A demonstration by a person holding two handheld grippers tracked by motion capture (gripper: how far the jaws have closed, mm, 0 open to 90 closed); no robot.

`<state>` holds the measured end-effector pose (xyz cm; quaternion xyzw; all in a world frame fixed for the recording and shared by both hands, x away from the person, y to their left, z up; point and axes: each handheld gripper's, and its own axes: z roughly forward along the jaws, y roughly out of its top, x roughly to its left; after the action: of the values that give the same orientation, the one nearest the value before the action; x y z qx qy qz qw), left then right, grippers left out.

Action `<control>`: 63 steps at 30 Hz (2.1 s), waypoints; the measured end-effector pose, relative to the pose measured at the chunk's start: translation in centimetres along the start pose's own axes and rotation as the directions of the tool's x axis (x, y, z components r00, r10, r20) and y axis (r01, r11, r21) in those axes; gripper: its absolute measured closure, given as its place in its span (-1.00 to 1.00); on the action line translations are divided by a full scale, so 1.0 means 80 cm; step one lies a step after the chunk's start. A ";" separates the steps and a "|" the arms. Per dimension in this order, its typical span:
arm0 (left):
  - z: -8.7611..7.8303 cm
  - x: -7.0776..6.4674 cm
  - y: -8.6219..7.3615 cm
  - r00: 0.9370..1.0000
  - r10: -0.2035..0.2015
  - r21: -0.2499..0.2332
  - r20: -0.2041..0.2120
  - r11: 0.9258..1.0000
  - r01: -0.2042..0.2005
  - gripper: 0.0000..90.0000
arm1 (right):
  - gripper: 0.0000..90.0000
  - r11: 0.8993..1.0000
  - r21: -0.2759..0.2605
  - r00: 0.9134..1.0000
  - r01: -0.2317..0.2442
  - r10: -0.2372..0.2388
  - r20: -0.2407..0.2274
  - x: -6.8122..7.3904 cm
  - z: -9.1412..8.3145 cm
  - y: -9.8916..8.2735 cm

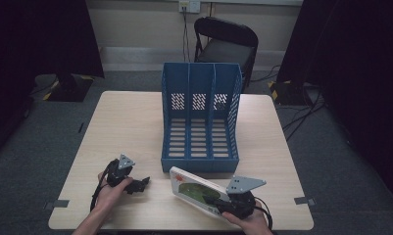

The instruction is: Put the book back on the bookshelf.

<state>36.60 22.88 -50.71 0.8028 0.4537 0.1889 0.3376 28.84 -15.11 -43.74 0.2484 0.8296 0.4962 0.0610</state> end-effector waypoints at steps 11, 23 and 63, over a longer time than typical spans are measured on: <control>0.001 -0.001 0.001 1.000 -0.004 0.002 0.001 1.000 0.004 -1.00 | 0.70 1.000 -0.028 1.000 0.009 -0.010 -0.013 0.005 -0.005 0.019; 0.002 -0.001 0.002 1.000 -0.004 0.002 -0.001 1.000 0.004 -1.00 | 0.70 0.995 -0.094 0.999 0.032 -0.030 0.020 0.002 -0.021 0.052; 0.003 -0.001 0.002 1.000 -0.005 0.000 0.000 1.000 0.005 -1.00 | 0.70 0.968 -0.222 0.918 -0.118 0.191 0.347 -0.073 -0.085 0.084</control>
<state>36.78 22.65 -50.72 0.8018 0.4557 0.1879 0.3380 33.87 -20.68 -35.41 0.3942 0.7281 0.5242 0.1993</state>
